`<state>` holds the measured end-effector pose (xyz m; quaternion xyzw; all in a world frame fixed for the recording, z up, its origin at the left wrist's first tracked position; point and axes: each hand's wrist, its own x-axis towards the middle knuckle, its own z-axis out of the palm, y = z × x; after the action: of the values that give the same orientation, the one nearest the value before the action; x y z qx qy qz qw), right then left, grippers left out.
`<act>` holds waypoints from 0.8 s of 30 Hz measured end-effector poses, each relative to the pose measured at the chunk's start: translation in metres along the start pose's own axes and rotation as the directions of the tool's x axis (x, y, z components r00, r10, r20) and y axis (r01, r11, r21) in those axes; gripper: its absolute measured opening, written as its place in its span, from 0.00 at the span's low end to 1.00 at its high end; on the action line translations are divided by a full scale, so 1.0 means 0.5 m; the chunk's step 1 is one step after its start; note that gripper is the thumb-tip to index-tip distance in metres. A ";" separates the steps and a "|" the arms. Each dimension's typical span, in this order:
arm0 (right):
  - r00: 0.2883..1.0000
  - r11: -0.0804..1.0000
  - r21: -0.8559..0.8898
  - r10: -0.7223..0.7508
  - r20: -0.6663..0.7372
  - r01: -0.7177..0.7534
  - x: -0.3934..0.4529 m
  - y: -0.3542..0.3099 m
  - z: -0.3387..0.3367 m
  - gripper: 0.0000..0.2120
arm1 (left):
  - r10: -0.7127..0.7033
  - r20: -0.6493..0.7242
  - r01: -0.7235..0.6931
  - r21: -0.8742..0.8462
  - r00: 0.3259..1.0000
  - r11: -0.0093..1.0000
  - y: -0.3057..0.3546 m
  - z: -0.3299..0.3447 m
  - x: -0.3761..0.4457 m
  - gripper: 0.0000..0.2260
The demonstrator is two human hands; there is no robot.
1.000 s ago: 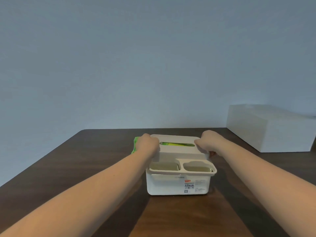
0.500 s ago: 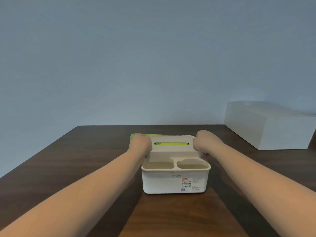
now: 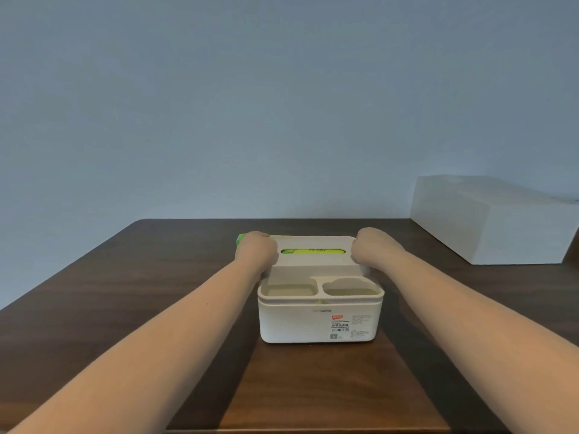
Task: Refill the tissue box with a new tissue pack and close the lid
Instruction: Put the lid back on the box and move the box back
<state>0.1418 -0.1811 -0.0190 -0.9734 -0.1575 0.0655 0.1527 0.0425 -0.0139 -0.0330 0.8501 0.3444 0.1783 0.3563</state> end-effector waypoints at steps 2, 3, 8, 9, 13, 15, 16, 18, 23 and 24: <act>1.000 1.000 -0.002 -0.012 0.019 0.012 -0.011 0.000 0.001 0.11 | -0.033 0.009 0.034 -0.127 0.999 0.991 -0.011 0.002 0.005 0.17; 0.999 1.000 0.022 -0.020 0.025 0.019 -0.015 0.002 0.003 0.12 | -0.037 0.001 0.037 -0.181 0.999 0.983 -0.017 0.005 0.000 0.17; 1.000 0.981 0.192 -0.007 -0.025 0.012 -0.063 0.025 0.008 0.16 | 0.002 0.042 0.004 -0.156 0.999 0.988 -0.044 0.002 -0.048 0.22; 0.999 0.974 0.226 -0.023 -0.040 0.031 -0.071 0.031 0.009 0.19 | 0.028 0.084 -0.015 -0.159 0.996 0.987 -0.054 -0.004 -0.058 0.24; 0.997 0.904 0.426 -0.064 0.042 0.039 -0.110 0.057 0.003 0.16 | 0.080 0.242 0.010 -0.351 0.967 0.936 -0.099 -0.023 -0.081 0.33; 0.992 0.868 0.494 -0.095 0.078 0.044 -0.125 0.075 -0.004 0.14 | 0.065 0.283 0.063 -0.421 0.957 0.905 -0.115 -0.032 -0.090 0.26; 0.990 0.857 0.513 -0.109 0.086 0.050 -0.131 0.084 -0.005 0.14 | 0.062 0.302 0.085 -0.452 0.951 0.888 -0.114 -0.040 -0.102 0.19; 0.988 0.832 0.553 -0.123 0.099 0.048 -0.143 0.095 -0.003 0.15 | 0.069 0.322 0.116 -0.522 0.944 0.845 -0.113 -0.045 -0.114 0.07; 0.993 0.827 0.562 -0.063 0.099 -0.004 -0.152 0.109 0.012 0.15 | 0.012 0.310 0.158 -0.515 0.951 0.843 -0.109 -0.040 -0.122 0.05; 0.994 0.834 0.552 -0.060 0.097 -0.004 -0.154 0.106 0.012 0.15 | 0.003 0.309 0.164 -0.515 0.951 0.841 -0.106 -0.041 -0.125 0.06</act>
<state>0.0833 -0.2525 -0.0355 -0.8806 -0.1543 0.1593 0.4187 -0.0370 -0.0215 -0.0611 0.7184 0.2591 0.1220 0.6340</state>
